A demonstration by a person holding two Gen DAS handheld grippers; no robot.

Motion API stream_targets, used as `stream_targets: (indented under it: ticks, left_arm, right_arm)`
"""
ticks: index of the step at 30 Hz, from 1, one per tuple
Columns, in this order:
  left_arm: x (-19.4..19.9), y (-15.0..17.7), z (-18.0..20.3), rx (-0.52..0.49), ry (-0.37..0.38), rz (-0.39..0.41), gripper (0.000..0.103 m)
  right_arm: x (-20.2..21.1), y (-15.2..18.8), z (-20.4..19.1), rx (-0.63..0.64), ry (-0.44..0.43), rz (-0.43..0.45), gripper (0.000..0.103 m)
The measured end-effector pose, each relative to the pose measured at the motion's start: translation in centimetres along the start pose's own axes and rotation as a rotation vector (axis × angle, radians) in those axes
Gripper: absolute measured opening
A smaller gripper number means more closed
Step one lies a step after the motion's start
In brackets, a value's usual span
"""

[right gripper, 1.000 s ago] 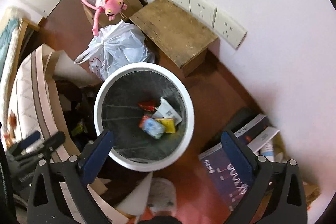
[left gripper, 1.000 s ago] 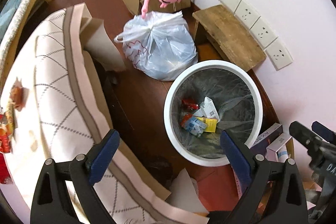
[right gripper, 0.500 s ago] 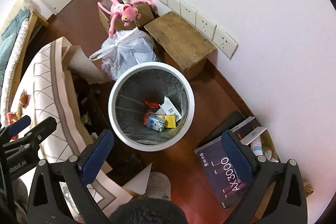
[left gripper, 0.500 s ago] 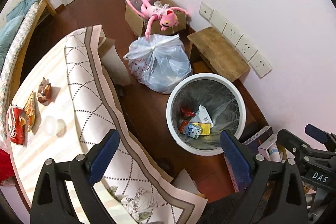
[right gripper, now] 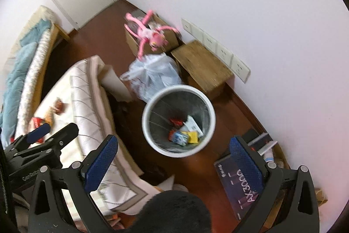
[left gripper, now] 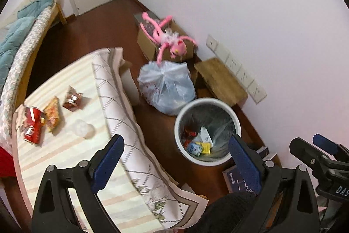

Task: Collect trash
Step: 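Move both tools back toward the table, then grasp the crushed red can with the left tool while the right tool grasps the orange snack bag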

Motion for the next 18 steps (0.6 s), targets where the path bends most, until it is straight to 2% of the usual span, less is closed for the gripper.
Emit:
stream_targets:
  ticks: [3,6,9,14,17,18]
  left_arm:
    - [2.4,0.0,-2.6,0.032,-0.030,0.039,0.098]
    - [4.3,0.6,-7.1,0.092,-0.065,0.064,0.098]
    - [4.8,1.6,-12.5,0.142,-0.154,0.058,0.098]
    - [4.2,4.6,-23.0,0.230,-0.338,-0.001,0.098]
    - [3.1,7.2,-31.0,0.297,-0.480,-0.058,0.098]
    - [2.8,7.8,-32.5,0.311,-0.505,-0.073,0.098]
  right_arm:
    - [1.9,-0.1,-2.5,0.008,-0.042,0.029,0.103]
    - [2.7,0.0,-6.2,0.027,-0.102,0.031,0.103]
    - [1.7,0.3,-11.1,0.081,-0.147,-0.003,0.103]
    - [-3.3,1.4,-20.9,0.195,-0.181,-0.102,0.103]
    - [-7.6,2.2,-28.3,0.268,-0.215,-0.181,0.103]
    - [-9.6,2.5,-31.6,0.310,-0.224,-0.210,0.103]
Point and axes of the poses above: each gripper's, at about its wrist camera, not at the fingertips, and x roughly against the way its jaws point, z to its right, y to its underside, the point moved 4 cm from there along -x, roughly the way its jaws point, and after that the axes turned 4 degrees about -x, right-handed, at the moved point
